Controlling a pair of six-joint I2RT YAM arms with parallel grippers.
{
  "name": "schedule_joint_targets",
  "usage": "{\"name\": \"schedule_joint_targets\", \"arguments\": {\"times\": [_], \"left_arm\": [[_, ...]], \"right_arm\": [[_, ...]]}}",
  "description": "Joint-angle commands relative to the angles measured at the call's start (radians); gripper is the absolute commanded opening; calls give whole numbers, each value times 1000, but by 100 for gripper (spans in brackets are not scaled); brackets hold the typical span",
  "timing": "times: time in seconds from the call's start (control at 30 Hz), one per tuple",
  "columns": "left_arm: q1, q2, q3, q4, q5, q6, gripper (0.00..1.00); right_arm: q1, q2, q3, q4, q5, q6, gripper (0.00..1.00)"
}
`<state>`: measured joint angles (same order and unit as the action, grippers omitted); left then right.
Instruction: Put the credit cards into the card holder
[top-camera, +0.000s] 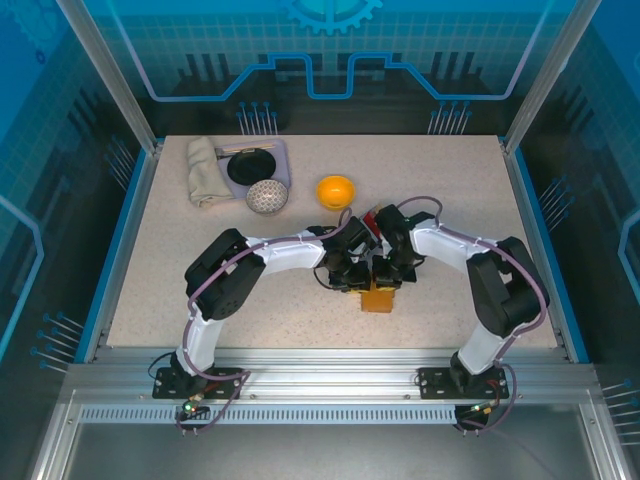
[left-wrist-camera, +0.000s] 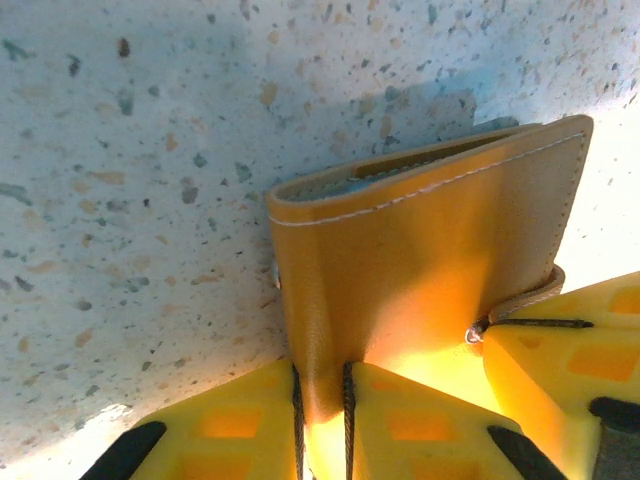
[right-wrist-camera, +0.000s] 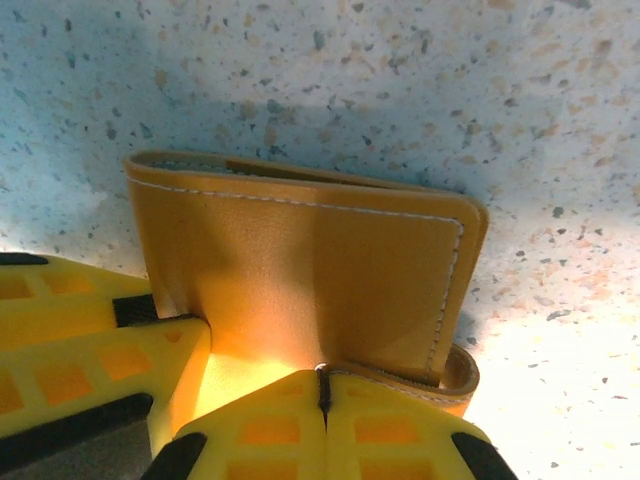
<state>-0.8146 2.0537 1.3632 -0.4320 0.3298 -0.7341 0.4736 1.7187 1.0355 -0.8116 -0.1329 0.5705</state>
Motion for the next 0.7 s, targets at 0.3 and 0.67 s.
{"name": "schedule_joint_targets", "arguments": {"times": [0.3, 0.67], "left_arm": [[-6, 8, -73, 47, -14, -31, 17], [26, -18, -143, 97, -30, -85, 14]], "right_arm": [[90, 214, -49, 213, -10, 93, 0], [-26, -94, -98, 170, -46, 69, 0]]}}
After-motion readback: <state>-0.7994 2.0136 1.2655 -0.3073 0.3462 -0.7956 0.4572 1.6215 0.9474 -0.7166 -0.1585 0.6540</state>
